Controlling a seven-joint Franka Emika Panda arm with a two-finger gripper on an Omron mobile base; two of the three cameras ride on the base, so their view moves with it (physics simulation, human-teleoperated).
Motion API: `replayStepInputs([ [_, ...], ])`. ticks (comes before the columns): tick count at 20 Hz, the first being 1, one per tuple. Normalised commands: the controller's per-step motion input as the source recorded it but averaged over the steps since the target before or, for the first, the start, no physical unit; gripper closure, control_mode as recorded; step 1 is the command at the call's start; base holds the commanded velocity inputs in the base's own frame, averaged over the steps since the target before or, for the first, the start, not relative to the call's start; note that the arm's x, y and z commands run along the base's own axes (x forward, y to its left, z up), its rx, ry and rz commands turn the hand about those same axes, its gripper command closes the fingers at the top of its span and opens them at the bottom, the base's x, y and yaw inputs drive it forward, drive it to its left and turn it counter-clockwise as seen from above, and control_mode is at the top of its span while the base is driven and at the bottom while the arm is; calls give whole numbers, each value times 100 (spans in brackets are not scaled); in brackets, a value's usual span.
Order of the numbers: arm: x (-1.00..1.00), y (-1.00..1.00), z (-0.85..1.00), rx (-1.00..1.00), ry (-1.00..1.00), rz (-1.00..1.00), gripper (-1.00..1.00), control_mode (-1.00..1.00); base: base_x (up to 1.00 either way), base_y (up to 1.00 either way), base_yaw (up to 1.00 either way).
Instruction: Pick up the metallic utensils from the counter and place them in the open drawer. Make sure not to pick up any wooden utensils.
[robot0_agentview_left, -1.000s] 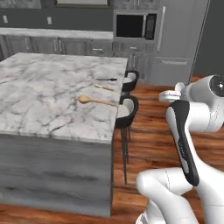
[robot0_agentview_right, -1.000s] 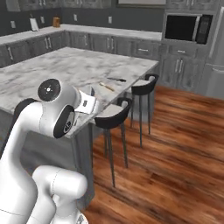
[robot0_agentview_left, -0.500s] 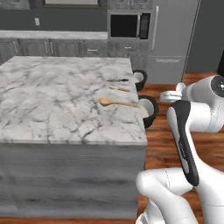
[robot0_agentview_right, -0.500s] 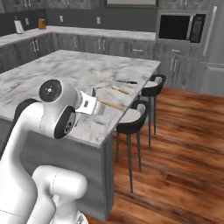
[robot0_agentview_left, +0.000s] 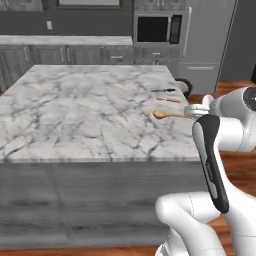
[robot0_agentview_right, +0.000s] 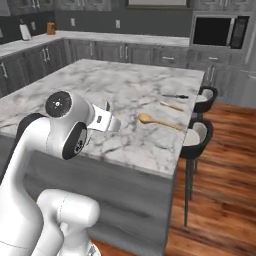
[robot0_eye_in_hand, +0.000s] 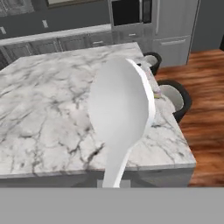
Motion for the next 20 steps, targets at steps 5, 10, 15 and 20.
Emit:
replayStepInputs([
  [5, 0, 0, 0, 0, 0, 0, 100, 100, -2, 100, -12],
  [10, 0, 0, 0, 0, 0, 0, 100, 100, 0, 100, -13],
  [15, 0, 0, 0, 0, 0, 0, 100, 100, 0, 100, -13],
  [20, 0, 0, 0, 0, 0, 0, 100, 100, 0, 100, -14],
])
